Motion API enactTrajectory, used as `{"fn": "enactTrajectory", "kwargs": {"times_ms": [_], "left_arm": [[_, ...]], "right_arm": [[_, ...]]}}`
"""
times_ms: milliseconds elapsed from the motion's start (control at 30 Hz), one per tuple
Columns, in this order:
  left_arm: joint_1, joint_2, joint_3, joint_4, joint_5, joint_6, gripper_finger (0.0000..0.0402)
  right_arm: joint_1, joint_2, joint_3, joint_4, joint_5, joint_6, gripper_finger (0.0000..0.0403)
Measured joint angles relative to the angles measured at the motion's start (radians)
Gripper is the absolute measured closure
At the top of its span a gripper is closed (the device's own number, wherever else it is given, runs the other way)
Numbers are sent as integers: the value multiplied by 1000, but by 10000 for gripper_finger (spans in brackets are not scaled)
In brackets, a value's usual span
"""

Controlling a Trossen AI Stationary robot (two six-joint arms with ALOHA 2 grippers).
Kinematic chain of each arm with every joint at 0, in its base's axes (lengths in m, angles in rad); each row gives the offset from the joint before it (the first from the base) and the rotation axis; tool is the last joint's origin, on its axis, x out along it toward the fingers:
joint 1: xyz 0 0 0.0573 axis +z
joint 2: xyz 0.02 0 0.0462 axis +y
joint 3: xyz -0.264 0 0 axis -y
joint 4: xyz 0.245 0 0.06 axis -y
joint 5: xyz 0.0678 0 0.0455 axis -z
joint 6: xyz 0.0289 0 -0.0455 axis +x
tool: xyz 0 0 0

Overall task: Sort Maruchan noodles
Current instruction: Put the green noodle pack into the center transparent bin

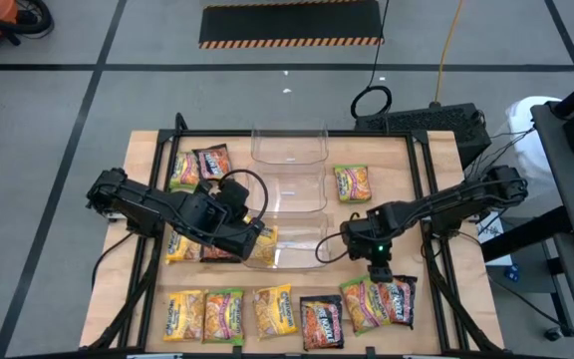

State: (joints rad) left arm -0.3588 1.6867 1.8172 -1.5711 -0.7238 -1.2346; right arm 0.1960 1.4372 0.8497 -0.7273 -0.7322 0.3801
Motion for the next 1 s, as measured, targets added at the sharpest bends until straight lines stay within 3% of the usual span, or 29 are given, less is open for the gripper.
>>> {"fn": "enactTrajectory", "kwargs": {"times_ms": [367,600,1000], "left_arm": [[0,0,0,0,0,0,373],[0,0,0,0,0,0,373],[0,0,0,0,0,0,373]], "right_arm": [[3,0,0,82,6,-1,305],[3,0,-78,251,27,80,309],[3,-2,-144,292,-29,68,393]]}}
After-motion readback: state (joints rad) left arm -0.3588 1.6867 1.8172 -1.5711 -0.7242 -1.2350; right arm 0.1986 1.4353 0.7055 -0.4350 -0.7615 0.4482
